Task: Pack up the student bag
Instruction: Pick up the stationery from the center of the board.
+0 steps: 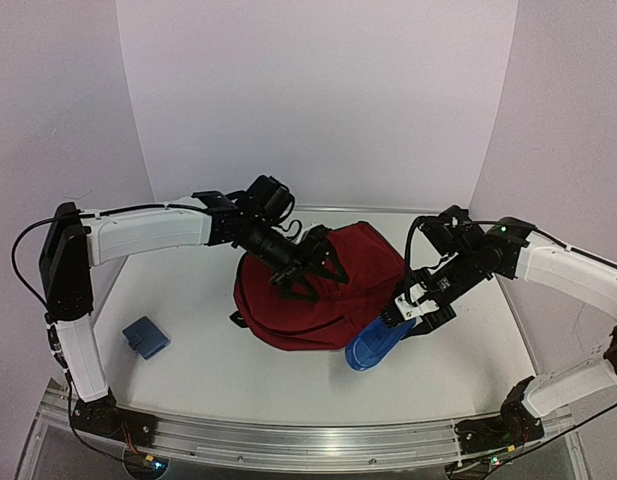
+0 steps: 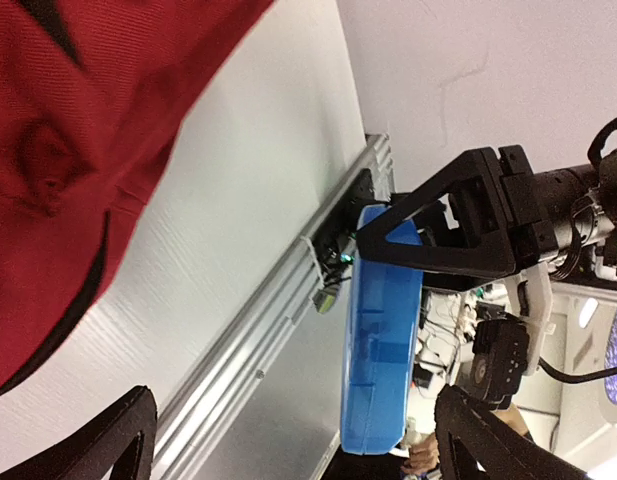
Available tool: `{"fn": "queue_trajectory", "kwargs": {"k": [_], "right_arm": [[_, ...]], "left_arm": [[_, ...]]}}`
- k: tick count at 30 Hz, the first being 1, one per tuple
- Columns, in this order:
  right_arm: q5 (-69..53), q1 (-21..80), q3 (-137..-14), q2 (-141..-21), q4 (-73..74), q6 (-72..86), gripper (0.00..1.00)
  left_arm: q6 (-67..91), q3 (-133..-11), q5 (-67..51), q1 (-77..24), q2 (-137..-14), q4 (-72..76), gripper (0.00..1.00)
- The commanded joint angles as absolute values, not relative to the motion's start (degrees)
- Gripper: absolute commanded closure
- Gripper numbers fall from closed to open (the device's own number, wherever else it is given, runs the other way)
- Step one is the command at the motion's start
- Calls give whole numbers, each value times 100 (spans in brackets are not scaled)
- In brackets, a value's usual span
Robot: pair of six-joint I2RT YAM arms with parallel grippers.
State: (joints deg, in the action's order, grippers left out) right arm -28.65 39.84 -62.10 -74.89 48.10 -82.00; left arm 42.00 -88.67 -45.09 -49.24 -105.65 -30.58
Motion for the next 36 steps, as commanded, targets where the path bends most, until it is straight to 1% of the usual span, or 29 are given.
{"fn": "queue_trajectory", "kwargs": {"k": [1, 5, 12, 21, 29, 31, 34, 36], "right_arm": [[-2940, 4230, -6671, -7564, 5113, -8403, 51], [-2744, 4386, -6764, -7680, 5104, -8386, 52], [-2503, 4447, -6878, -7831, 4992, -8312, 53], [-2378, 4456, -7160, -8086, 4772, -8007, 53], [-2260, 4456, -7253, -8209, 4535, -7900, 52], [-2231, 4456, -7239, -8203, 4451, -7884, 49], [-2148, 4456, -7237, -8200, 4309, -7828, 42], [-2044, 4456, -7261, -8200, 4216, -7716, 30]], "left_arm": [[3990, -9581, -5697, -5134, -10934, -3125, 4], [4244, -9789, -6218, -5289, -11324, -2900, 8], [4546, -9880, -6849, -5492, -11740, -2653, 23], [4506, -10110, -7183, -5493, -12011, -2708, 35], [4679, -9953, -7382, -5502, -12022, -2365, 49], [4692, -9902, -7406, -5498, -12000, -2325, 53], [4778, -9770, -7430, -5493, -11931, -2171, 58], [4904, -9575, -7409, -5482, -11839, -1951, 59]]}}
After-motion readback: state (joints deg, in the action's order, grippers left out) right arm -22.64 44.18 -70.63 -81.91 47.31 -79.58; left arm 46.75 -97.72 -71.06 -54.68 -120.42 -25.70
